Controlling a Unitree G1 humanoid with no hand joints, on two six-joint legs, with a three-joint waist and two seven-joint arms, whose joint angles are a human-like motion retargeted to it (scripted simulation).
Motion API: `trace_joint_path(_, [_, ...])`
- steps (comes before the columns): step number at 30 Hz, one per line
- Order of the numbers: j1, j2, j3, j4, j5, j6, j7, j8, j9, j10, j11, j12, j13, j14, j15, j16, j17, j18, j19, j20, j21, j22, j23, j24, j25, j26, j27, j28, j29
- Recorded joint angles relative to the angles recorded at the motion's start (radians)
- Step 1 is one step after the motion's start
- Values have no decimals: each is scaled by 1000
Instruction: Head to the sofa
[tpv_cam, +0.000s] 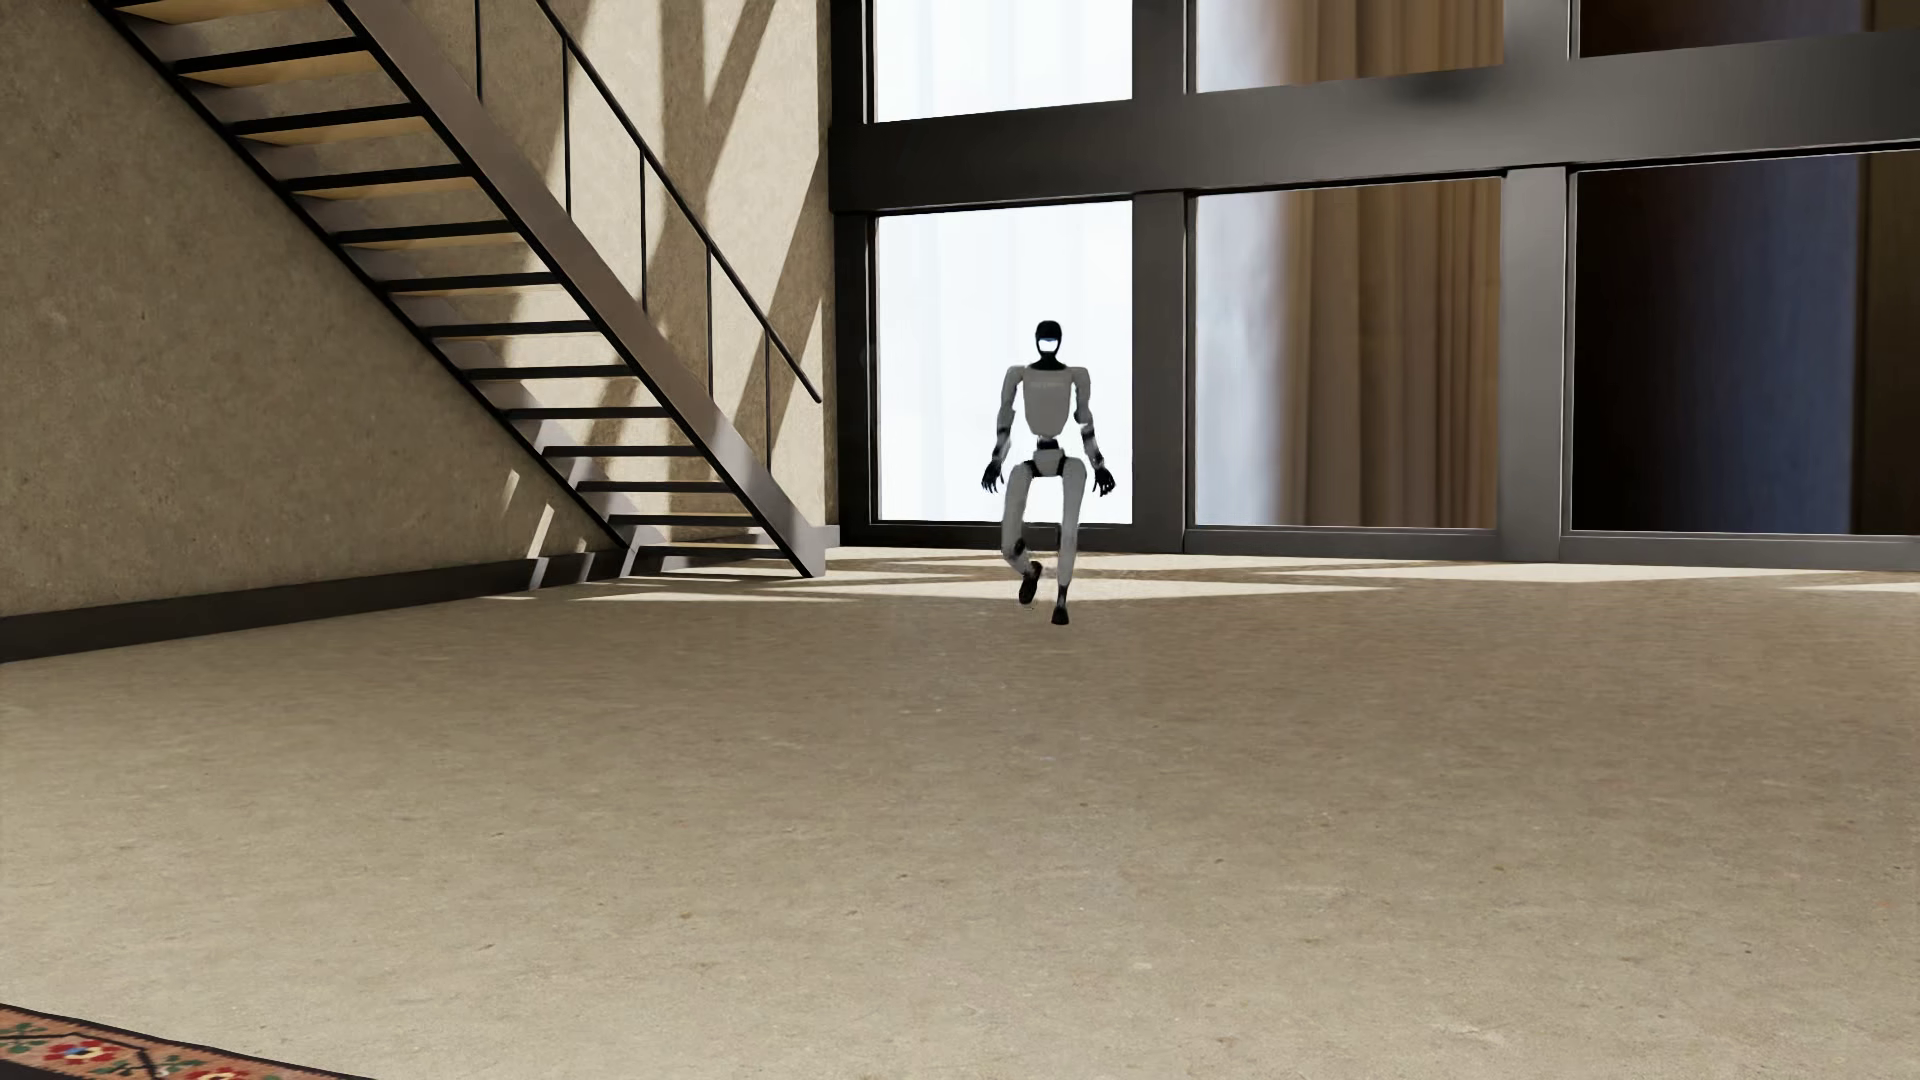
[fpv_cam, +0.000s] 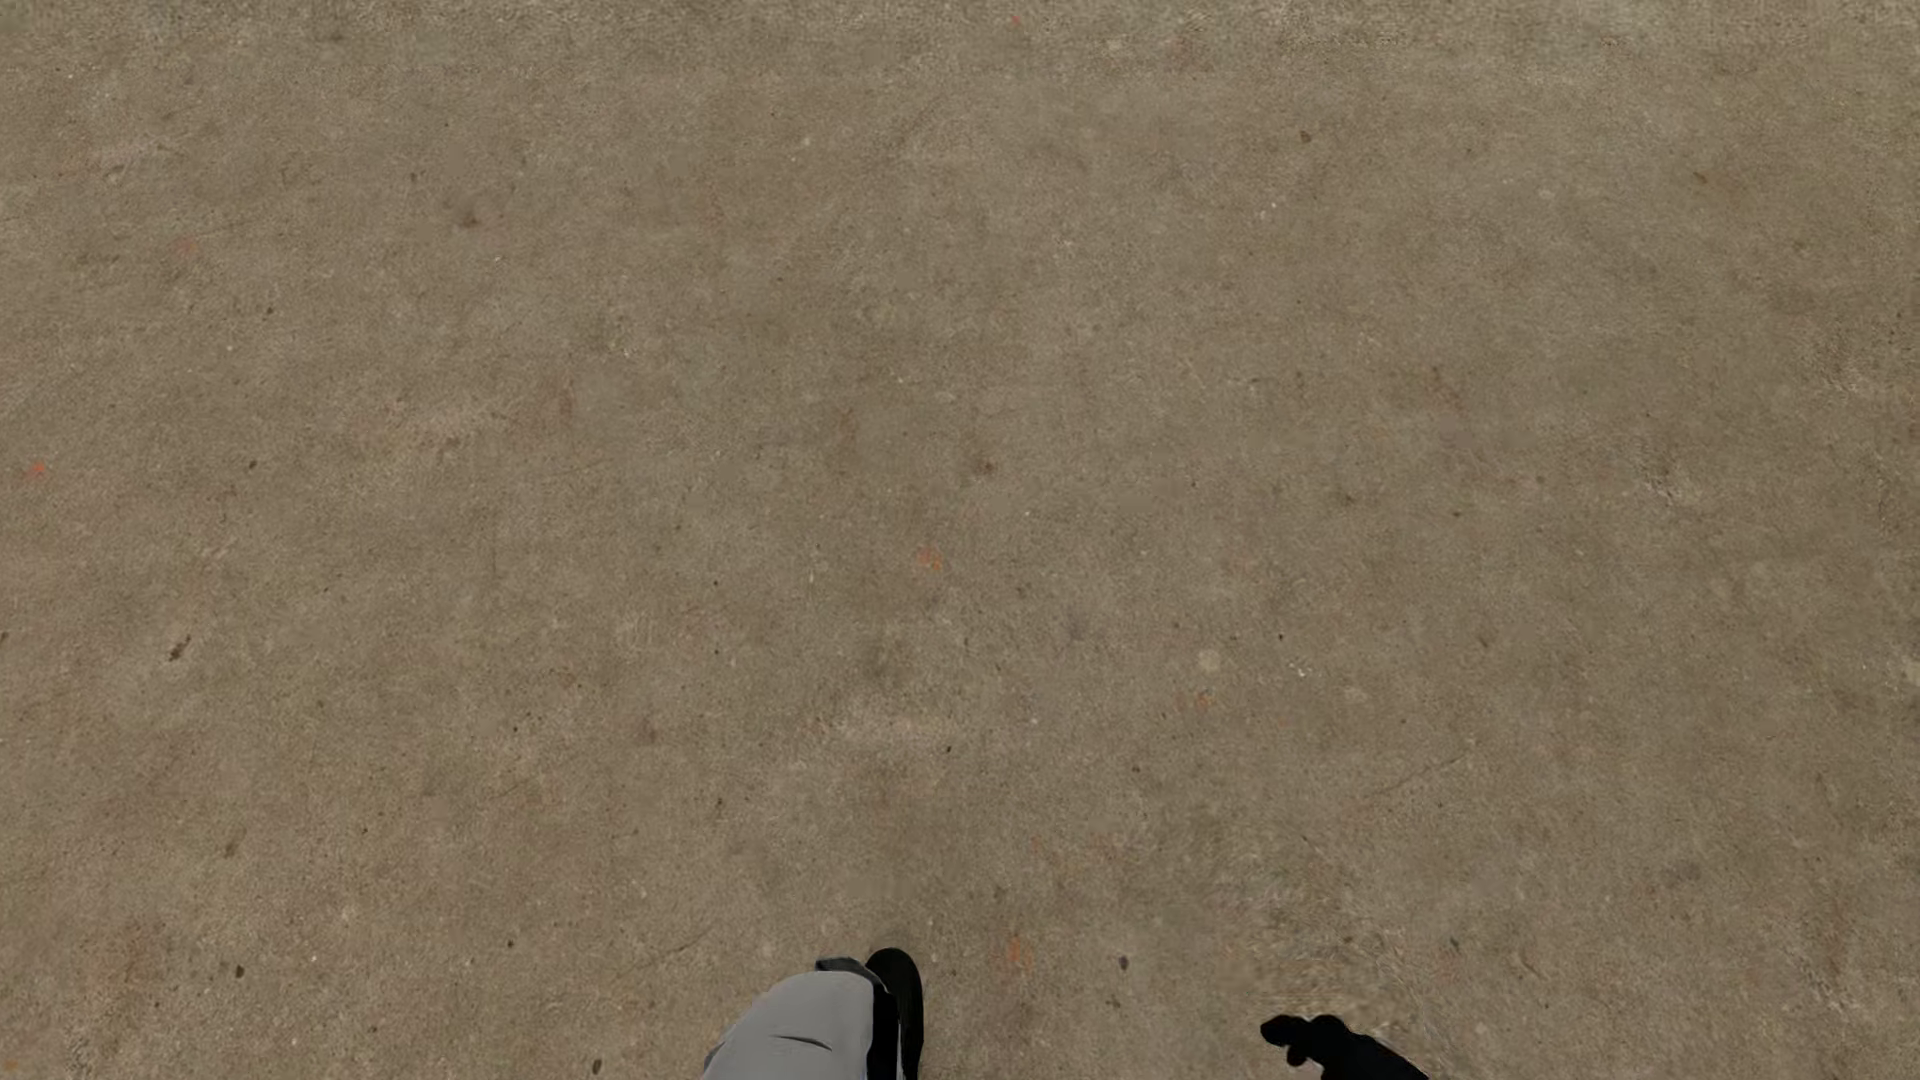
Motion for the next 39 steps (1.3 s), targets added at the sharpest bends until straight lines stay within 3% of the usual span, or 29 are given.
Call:
trace_joint_path(2, [159,-208,-27,-34,27,7,-47,40,-7,-107,123,-110,104,-31,-15,-50,24,-9,31,-92,-35,-11,137,29,-16,-92,7,106,-15])
trace_joint_path(4, [303,-370,-64,-49,18,21,-97,9,-20,-187,46,-200,206,-62,-26,-108,47,-19,19,-182,-115,-82,199,-24,12,-144,-11,203,-45])
trace_joint_path(6, [418,-454,-104,-58,4,29,-137,-63,-30,-227,-226,-289,310,-119,-22,-122,56,-30,-4,-313,-201,-184,192,-101,55,-210,-58,264,-63])
trace_joint_path(7, [475,-466,-121,-59,26,30,-155,-92,-33,-243,-439,-334,351,-146,-8,-104,61,-36,15,-385,-231,-241,185,-127,53,-237,-76,277,-59])
trace_joint_path(9, [597,-426,-144,-49,134,34,-183,-81,-40,-280,-938,-418,404,-166,10,-38,94,-58,42,-508,-288,-349,180,-167,48,-288,-89,267,-44])
trace_joint_path(10, [650,-415,-148,-41,169,39,-180,-94,-42,-269,-1030,-445,415,-163,38,-4,105,-65,67,-541,-298,-389,184,-198,38,-301,-96,256,-19])
trace_joint_path(12, [736,-414,-156,0,235,58,-158,-43,-42,-172,-849,-450,394,-82,146,63,105,-91,-90,-551,-277,-432,209,-270,-13,-279,-119,207,42])
trace_joint_path(13, [728,-422,-159,28,247,74,-152,-48,-36,-41,-714,-429,374,16,81,88,115,-110,-109,-536,-276,-439,213,-290,-40,-248,-122,197,55])
trace_joint_path(15, [574,-365,-159,95,249,109,-169,-78,-29,405,-550,-383,342,262,-103,79,175,-222,-101,-487,-313,-379,182,-308,-45,-155,-108,217,7])
trace_joint_path(16, [471,-298,-152,110,257,125,-195,-90,-29,585,-551,-352,318,283,-157,59,204,-216,-93,-444,-324,-328,159,-318,-28,-103,-113,229,-24])
trace_joint_path(18, [250,-145,-126,144,279,143,-187,-85,-32,765,-631,-247,241,182,-212,16,212,-157,-75,-324,-295,-252,127,-352,-14,-1,-137,242,-54])
trace_joint_path(19, [144,-74,-108,186,292,146,-160,-72,-34,771,-679,-184,205,176,-231,-2,205,-164,-66,-263,-259,-219,98,-377,-23,30,-144,260,-50])
trace_joint_path(21, [-32,54,-69,239,308,148,-117,-38,-37,626,-760,-62,117,158,-275,7,167,-145,-47,-159,-182,-170,32,-430,-38,43,-174,237,-51])
trace_joint_path(23, [-120,168,-34,261,312,150,-75,-9,-35,279,-805,40,61,148,-332,54,116,-137,-26,-105,-115,-99,-76,-419,-35,56,-221,176,-80])
trace_joint_path(25, [-82,282,-5,211,299,148,-104,22,-32,-296,-872,117,31,156,-353,83,63,-170,-4,-79,-83,-22,-194,-351,-9,89,-230,113,-96])
trace_joint_path(26, [-72,337,7,187,290,144,-157,39,-31,-451,-875,155,18,106,-349,89,41,-147,4,-75,-75,6,-229,-302,3,99,-225,77,-93])
trace_joint_path(27, [-71,372,10,180,277,140,-136,45,-30,-443,-830,189,11,107,-346,92,21,-218,9,-75,-75,24,-242,-253,2,102,-214,41,-85])
trace_joint_path(29, [-64,412,17,151,225,120,-129,36,-22,-280,-678,215,23,345,-215,77,-2,-184,-33,-87,-106,41,-220,-167,-13,69,-170,-16,-74])
trace_joint_path(30, [-72,380,19,138,178,105,-115,9,-14,-148,-503,206,31,313,-110,60,-1,-108,-62,-88,-123,41,-177,-136,-35,56,-145,-26,-88])
trace_joint_path(32, [-13,224,10,98,7,64,-77,-58,0,-7,-100,131,41,144,92,24,36,-83,-30,-123,-160,43,-42,-69,-46,17,-103,-22,-87])
trace_joint_path(34, [129,6,-14,54,-26,31,-62,-39,2,-65,109,-21,62,65,-18,-1,75,-86,-68,-172,-178,35,79,2,-17,-23,-98,23,-5])
trace_joint_path(35, [203,-96,-30,38,-31,24,-66,-50,-4,-118,131,-99,88,44,-13,-24,85,-90,-31,-175,-161,19,112,7,-29,-31,-119,70,41])
trace_joint_path(36, [275,-195,-49,24,-22,22,-70,-59,-13,-175,108,-180,128,27,-11,-54,82,-94,-30,-164,-149,-8,111,-23,-53,-43,-154,115,97])
trace_joint_path(38, [401,-353,-90,6,3,24,-76,-78,-32,-254,-70,-328,206,-21,-30,-95,82,-103,-20,-160,-196,-84,75,-148,-72,-95,-220,186,165])
trace_joint_path(39, [457,-397,-108,0,8,25,-80,-101,-40,-273,-229,-401,240,-56,-37,-94,94,-111,-23,-183,-244,-121,57,-216,-61,-129,-235,208,159])
